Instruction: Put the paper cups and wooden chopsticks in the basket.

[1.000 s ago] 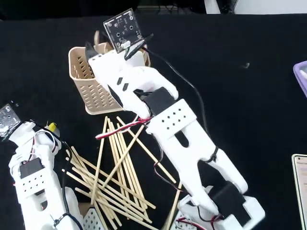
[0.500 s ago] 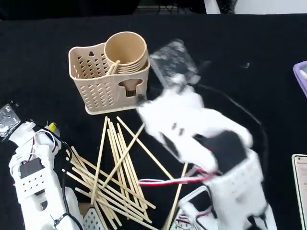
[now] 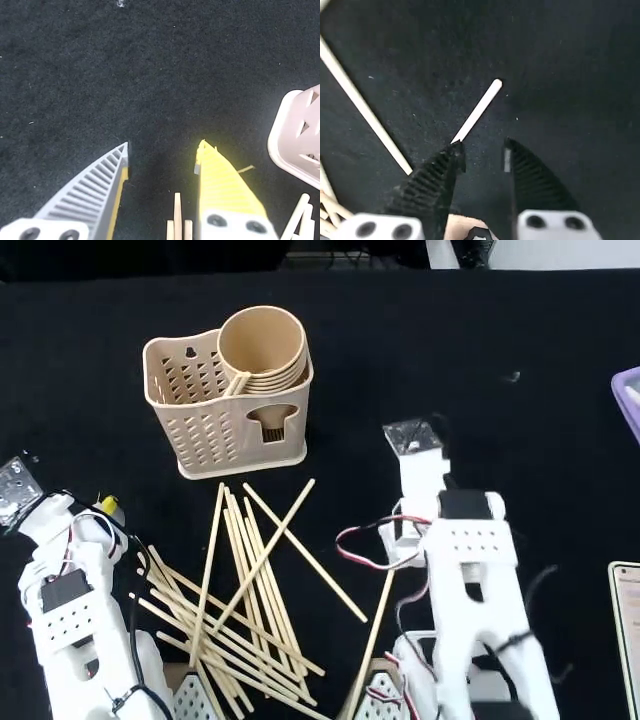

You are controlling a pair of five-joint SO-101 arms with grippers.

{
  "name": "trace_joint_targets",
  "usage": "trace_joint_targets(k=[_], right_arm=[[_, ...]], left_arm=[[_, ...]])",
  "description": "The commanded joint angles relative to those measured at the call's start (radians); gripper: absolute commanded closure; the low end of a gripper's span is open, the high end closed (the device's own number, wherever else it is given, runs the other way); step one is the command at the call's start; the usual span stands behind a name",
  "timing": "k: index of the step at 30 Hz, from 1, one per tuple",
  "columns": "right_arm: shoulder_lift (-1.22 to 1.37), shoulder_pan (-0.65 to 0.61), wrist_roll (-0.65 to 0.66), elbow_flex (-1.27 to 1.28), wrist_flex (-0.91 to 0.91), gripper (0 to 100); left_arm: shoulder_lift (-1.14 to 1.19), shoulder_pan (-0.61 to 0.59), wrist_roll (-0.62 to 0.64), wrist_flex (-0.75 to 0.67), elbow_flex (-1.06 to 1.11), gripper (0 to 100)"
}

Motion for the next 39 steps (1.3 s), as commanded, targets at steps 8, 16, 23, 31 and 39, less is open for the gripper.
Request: trace_joint_targets(k=[8, 16, 23, 31, 39], right_arm=[[0.32, -0.012, -0.072, -0.07, -0.176, 82.5], [0.478, -0.129, -0.129, -0.151, -0.18, 83.8], [0.479, -0.133, -0.11, -0.162, -0.181, 99.0], [0.314, -0.133, -0.12, -0.277, -0.18, 98.8], [0.085, -0.14, -0.195, -0.406, -0.129, 98.8]], left_arm=[[-0.003, -0.008, 0.003, -0.017, -0.005, 78], [-0.003, -0.008, 0.003, -0.017, -0.005, 78], [-0.003, -0.01, 0.003, -0.017, -0.005, 78], [-0.003, -0.01, 0.003, -0.017, -0.005, 78], [-0.003, -0.01, 0.003, -0.017, -0.005, 78]])
